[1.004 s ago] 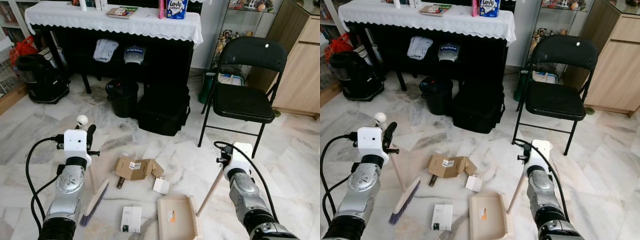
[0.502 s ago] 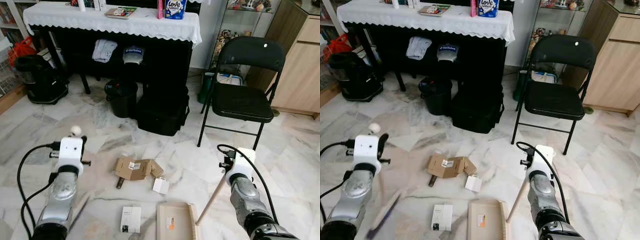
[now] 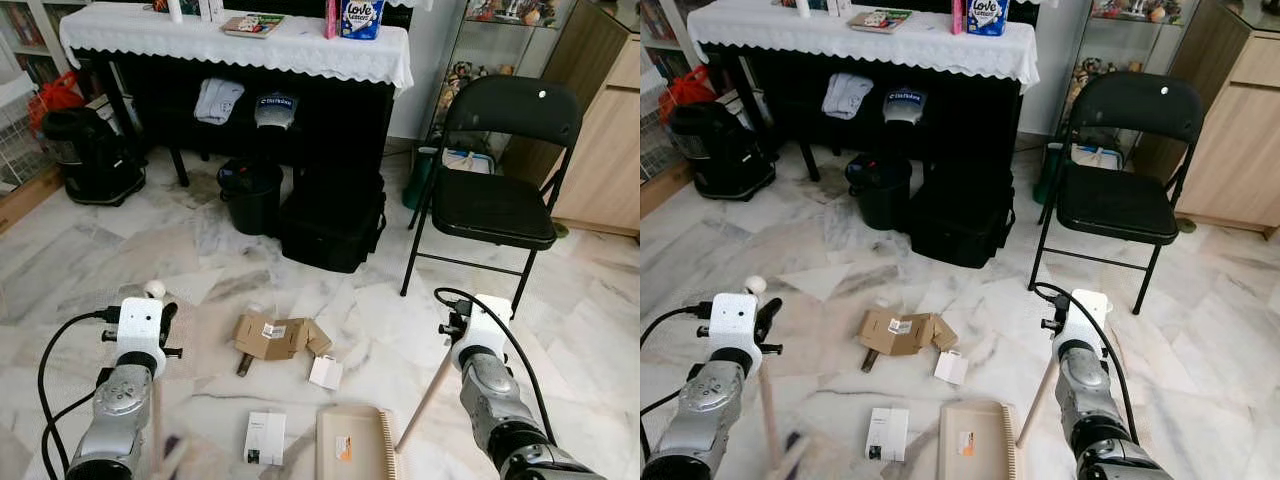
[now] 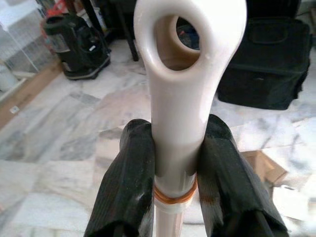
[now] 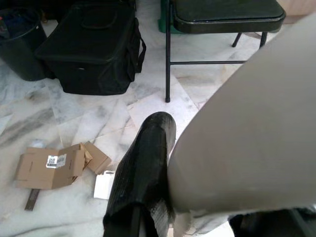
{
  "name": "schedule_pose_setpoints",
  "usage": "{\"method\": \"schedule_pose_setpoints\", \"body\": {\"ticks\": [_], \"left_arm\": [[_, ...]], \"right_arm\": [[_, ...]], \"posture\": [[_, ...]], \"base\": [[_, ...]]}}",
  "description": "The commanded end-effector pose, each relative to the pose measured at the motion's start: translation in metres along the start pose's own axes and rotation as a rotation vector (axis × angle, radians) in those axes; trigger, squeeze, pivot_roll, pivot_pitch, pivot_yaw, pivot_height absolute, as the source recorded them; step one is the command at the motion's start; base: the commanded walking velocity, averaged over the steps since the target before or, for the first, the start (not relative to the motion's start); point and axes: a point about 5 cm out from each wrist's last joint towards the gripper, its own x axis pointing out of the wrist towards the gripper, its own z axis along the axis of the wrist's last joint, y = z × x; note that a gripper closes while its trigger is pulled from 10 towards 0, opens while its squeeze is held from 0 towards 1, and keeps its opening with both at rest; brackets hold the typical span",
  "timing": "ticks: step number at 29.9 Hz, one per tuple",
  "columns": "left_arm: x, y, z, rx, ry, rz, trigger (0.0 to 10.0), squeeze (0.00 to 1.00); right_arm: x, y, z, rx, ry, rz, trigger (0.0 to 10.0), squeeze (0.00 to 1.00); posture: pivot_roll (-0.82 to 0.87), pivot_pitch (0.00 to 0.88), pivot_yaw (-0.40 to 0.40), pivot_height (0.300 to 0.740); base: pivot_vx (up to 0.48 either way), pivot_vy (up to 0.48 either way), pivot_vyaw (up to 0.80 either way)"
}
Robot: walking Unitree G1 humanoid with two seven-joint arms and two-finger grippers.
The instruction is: Sweep floor
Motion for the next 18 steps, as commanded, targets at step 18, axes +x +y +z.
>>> {"method": "schedule_pose_setpoints", "body": {"ticks": [18], "left_arm": [[0.000,-0.004,0.004,-0.069,-0.021,-0.010,10.0,0.00]], "right_arm": [[0.012,0.016,0.046,-0.083,-0.110,0.031,10.0,0.00]], "posture": [[0.13,0.000,-0.070,0.740]], "base": [[0.000,0.000,0.00]]}}
